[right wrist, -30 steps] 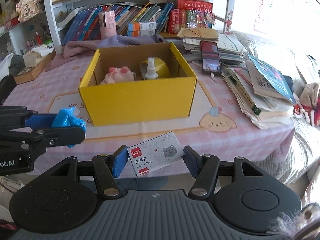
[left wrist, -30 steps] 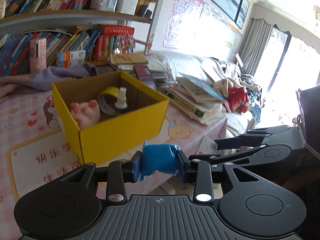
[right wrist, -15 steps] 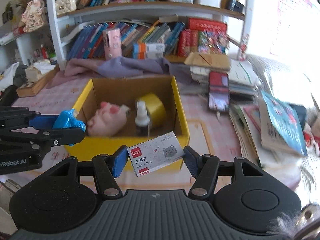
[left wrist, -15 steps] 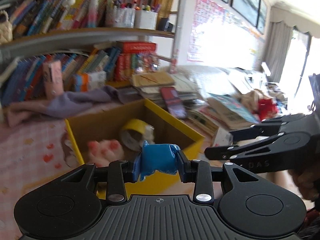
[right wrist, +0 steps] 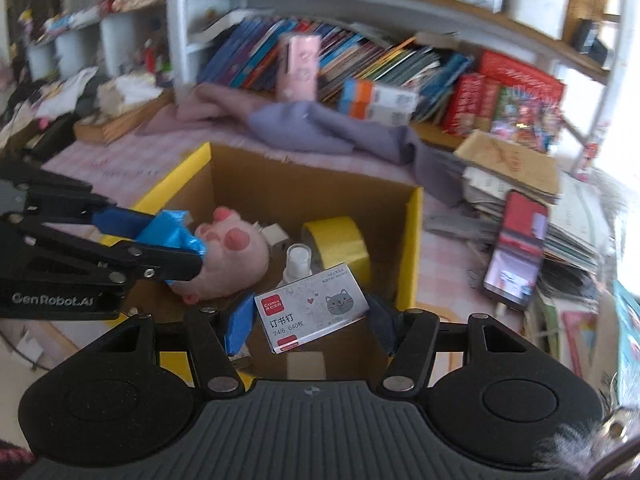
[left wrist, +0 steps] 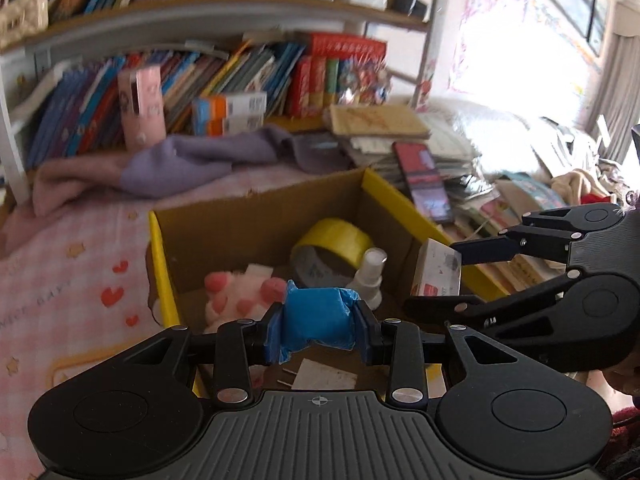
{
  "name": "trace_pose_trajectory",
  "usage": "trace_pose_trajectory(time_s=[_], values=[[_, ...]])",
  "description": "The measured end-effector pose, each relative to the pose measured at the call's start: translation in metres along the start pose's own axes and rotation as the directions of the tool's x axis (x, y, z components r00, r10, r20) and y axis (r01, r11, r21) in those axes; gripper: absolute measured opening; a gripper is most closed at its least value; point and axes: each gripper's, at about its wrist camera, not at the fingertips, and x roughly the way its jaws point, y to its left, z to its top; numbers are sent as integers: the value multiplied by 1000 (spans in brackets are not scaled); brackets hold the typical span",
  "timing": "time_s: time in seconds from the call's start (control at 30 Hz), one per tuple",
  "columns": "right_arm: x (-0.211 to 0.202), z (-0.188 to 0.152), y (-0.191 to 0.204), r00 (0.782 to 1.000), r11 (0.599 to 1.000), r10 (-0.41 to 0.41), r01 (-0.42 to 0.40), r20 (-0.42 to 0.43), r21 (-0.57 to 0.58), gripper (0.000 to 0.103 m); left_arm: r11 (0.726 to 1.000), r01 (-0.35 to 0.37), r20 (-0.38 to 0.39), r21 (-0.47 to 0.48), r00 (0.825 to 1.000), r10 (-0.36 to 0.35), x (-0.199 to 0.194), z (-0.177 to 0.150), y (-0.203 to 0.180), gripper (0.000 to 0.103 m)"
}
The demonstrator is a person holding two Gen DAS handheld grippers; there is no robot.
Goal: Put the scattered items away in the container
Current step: 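Lower the pouch and staples box into the yellow box and open both tools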
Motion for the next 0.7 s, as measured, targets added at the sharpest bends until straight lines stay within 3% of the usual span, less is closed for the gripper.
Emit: trace_pose_trajectory(time_s=[0.17,0.4,0.7], values=[[21,0,-9,995,996,82,-84,-50,-34,58,999,-3,-76,-37,997,0,26,1,4,35],[40,-1,-15,985,987,131,-139,-113,-74,58,999,-14,-139,-52,990,7,52,3,2,35],[46,-1,-16,981,981,153,-166,-123,-104,59,997,-41,-142,-69,989,31,62,2,-3,37]])
